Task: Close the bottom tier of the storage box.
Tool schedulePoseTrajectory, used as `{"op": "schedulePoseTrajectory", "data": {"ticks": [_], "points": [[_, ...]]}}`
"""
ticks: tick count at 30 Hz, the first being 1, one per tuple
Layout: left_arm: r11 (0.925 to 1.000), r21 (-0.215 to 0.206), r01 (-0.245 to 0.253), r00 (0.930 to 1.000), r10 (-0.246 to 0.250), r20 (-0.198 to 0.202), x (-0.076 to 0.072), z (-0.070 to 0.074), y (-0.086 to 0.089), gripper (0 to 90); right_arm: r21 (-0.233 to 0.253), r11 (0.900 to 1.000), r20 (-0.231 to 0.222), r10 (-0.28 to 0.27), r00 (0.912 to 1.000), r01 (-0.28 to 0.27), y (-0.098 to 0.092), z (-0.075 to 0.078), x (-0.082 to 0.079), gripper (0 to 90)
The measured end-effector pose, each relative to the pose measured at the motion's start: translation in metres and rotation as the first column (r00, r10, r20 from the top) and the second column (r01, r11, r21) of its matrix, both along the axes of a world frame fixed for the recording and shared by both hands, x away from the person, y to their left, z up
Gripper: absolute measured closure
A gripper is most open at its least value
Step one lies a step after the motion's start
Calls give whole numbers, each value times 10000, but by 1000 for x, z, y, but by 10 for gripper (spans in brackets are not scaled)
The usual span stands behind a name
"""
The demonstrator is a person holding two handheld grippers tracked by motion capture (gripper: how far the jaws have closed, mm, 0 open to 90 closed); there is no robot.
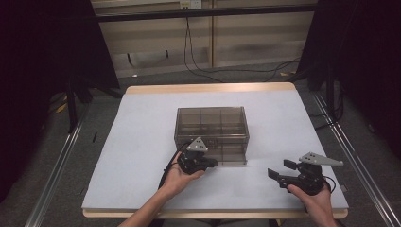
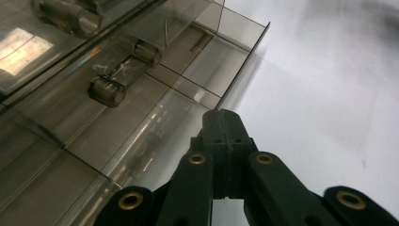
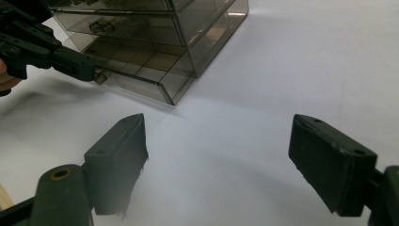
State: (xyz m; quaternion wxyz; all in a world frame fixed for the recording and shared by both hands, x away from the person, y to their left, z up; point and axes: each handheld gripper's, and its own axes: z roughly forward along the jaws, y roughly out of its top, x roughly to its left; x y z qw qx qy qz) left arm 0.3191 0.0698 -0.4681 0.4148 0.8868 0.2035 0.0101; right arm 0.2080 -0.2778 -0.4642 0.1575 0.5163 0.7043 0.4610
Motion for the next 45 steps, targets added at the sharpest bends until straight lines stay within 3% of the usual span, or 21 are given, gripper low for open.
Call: {"op": "schedulePoseTrajectory", "data": {"ticks": [3,9,45], "points": [[9998,-190,-93,10000,93,-36,1,-1,0,900,-13,10000,-7,9,10000,-9,0,0,0,195],[9999,-61,-83,10000,83,11,2,0,0,900,-19,10000,-17,-5,10000,5,0,0,0,196],[9988,-323,-377,9993,376,-52,8,-1,0,900,-69,10000,-26,27,10000,-27,0,0,1,197]]}}
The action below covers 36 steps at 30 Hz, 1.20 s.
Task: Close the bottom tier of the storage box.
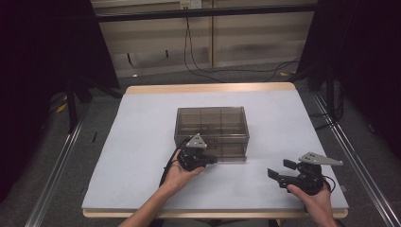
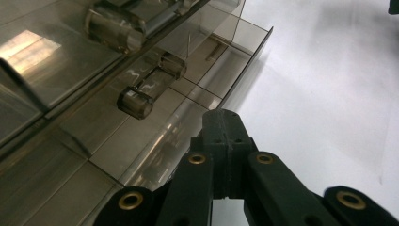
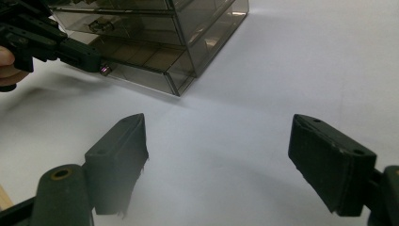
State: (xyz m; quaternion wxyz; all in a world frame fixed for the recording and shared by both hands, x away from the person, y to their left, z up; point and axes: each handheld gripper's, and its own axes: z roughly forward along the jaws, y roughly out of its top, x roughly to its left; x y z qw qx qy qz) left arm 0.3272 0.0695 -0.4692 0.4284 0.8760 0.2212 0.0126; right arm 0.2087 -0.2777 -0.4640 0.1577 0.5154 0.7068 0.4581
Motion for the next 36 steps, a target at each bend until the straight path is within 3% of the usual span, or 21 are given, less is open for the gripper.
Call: {"op": "schedulePoseTrajectory", "data": {"ticks": [7,12,36], "points": [[10000,72,1,10000,-1,29,2,1,0,900,14,10000,-22,0,10000,0,0,0,0,197],[9999,-104,-118,9999,118,-11,3,0,-1,900,2,10000,-16,53,10000,-53,2,0,1,196],[9997,42,-248,9991,246,346,6,0,-2,900,36,10000,-28,28,10000,-28,0,0,0,196]]}}
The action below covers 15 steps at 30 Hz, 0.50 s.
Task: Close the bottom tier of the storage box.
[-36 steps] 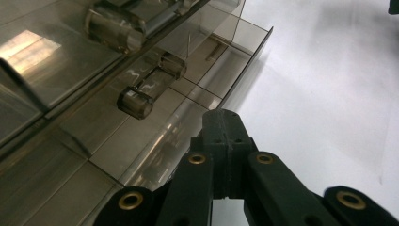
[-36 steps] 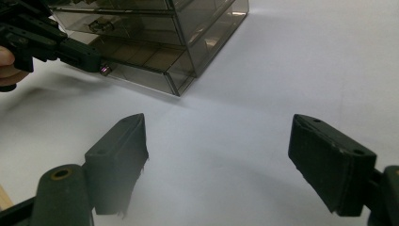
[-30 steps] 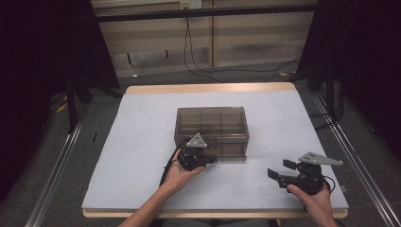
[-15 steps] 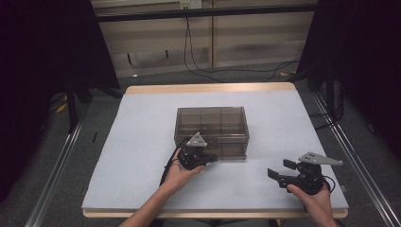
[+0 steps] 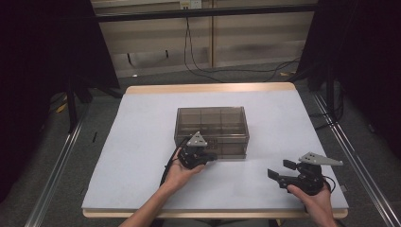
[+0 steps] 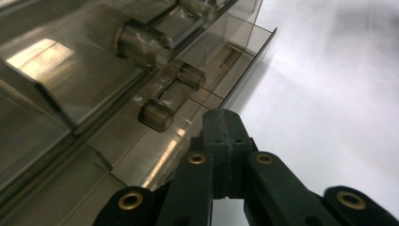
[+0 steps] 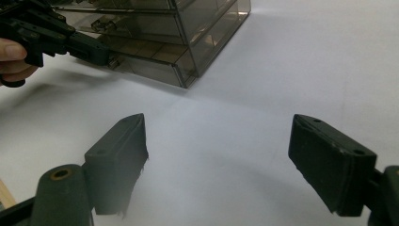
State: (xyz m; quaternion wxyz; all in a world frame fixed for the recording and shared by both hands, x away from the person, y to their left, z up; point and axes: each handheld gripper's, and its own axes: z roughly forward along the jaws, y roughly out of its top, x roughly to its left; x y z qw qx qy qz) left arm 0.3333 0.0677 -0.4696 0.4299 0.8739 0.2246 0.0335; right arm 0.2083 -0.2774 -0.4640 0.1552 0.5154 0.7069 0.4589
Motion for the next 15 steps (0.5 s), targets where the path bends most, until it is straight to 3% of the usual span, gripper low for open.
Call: {"op": "schedulePoseTrajectory", "data": {"ticks": [11,13,15], "points": [[9995,109,-283,9995,284,-104,0,1,4,900,-4,10000,53,20,10000,-20,0,1,-1,196],[9999,-45,-129,9995,128,-272,-1,2,5,900,14,10000,42,9,10000,-9,0,1,-1,196],[9999,153,-28,9999,30,-160,-4,2,6,900,37,10000,30,17,10000,-17,0,0,-1,196]]}}
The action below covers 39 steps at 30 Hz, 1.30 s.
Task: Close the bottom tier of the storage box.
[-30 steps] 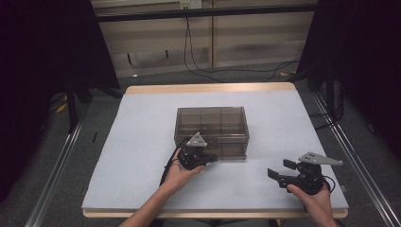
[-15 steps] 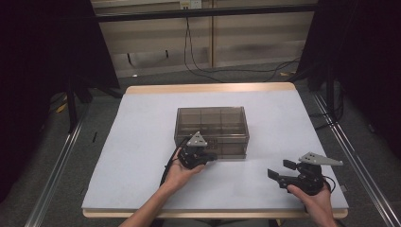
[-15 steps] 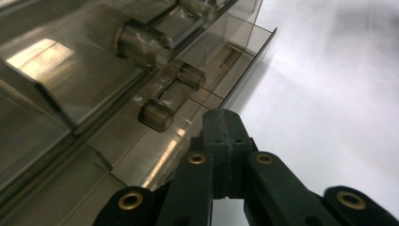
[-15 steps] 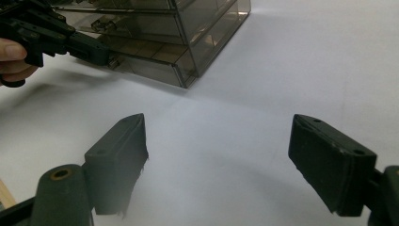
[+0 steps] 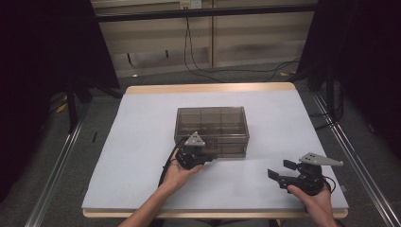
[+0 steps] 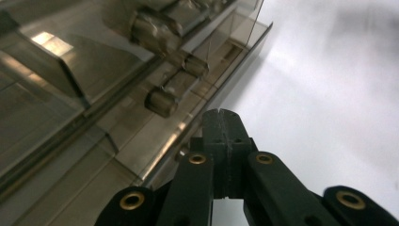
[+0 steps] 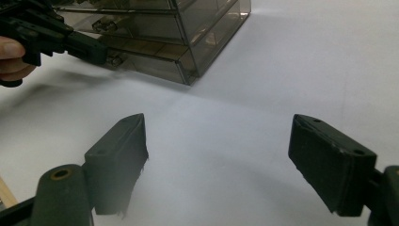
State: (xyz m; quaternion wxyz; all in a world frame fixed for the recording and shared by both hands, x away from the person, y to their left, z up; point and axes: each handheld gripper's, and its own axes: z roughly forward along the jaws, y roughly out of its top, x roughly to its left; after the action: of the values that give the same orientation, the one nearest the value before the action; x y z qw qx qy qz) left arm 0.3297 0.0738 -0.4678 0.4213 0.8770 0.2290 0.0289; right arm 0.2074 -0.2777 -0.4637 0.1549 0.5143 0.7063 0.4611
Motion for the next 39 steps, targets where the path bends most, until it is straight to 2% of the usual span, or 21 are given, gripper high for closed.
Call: {"op": "schedulePoseTrajectory", "data": {"ticks": [2,3,4,5,8,10,11,19,20,21,23,25,27,29,32,36,38,39], "points": [[9999,164,33,10000,-33,-39,-1,-1,0,900,-13,10000,-17,2,10000,-2,0,0,0,196],[9992,402,-6,10000,6,8,-1,-5,-2,900,-38,10000,-21,-8,10000,8,0,0,0,196],[9992,402,-6,10000,6,8,-1,-5,-2,900,-23,10000,-11,-18,10000,18,1,0,0,196],[9997,238,24,10000,-22,-86,1,-7,-3,900,-16,10000,2,-28,10000,28,1,0,0,196],[9993,374,-1,10000,4,-82,2,-6,-5,900,-16,10000,-15,-23,10000,23,1,0,-1,196],[9994,357,18,10000,-16,-65,3,-6,-4,900,-12,10000,14,-21,10000,21,0,0,-1,196],[9998,173,-27,9999,28,-98,4,-7,-5,900,-48,10000,-13,-35,10000,35,0,0,-1,193],[9997,199,-150,9998,152,-100,6,-8,-4,900,-33,10000,-45,31,10000,-31,1,0,-1,191],[9998,-4,-222,9995,222,-228,8,-10,-4,900,-85,10000,-70,41,10000,-42,1,0,-1,187],[9996,175,-227,9995,231,-231,9,-9,-3,900,-96,9999,-56,40,10000,-40,2,0,-1,187],[9991,262,-340,9991,346,-251,10,-11,-3,900,-100,9999,-64,28,10000,-29,2,0,-1,189],[9994,132,-312,9991,316,-272,11,-12,-3,900,-89,10000,-88,39,10000,-40,1,0,-1,192],[9991,198,-372,9991,376,-207,10,-11,-4,900,-91,10000,-78,39,10000,-40,1,0,-1,192],[9986,-166,-505,9982,499,-322,12,-12,-3,900,-84,10000,-71,47,10000,-47,1,0,-1,195],[9980,-299,-564,9975,550,-450,14,-11,-1,900,-49,10000,-51,24,10000,-24,1,0,-1,196],[9980,-289,-554,9972,538,-519,14,-12,-2,900,-38,10000,-42,16,10000,-17,1,1,-2,196],[9990,-86,-443,9975,438,-562,13,-13,-2,889,-3,10000,-48,4,10000,-4,0,1,-2,197],[9986,-240,-478,9972,464,-592,13,-14,-2,889,-3,10000,-48,4,10000,-4,0,1,-2,197]]}}
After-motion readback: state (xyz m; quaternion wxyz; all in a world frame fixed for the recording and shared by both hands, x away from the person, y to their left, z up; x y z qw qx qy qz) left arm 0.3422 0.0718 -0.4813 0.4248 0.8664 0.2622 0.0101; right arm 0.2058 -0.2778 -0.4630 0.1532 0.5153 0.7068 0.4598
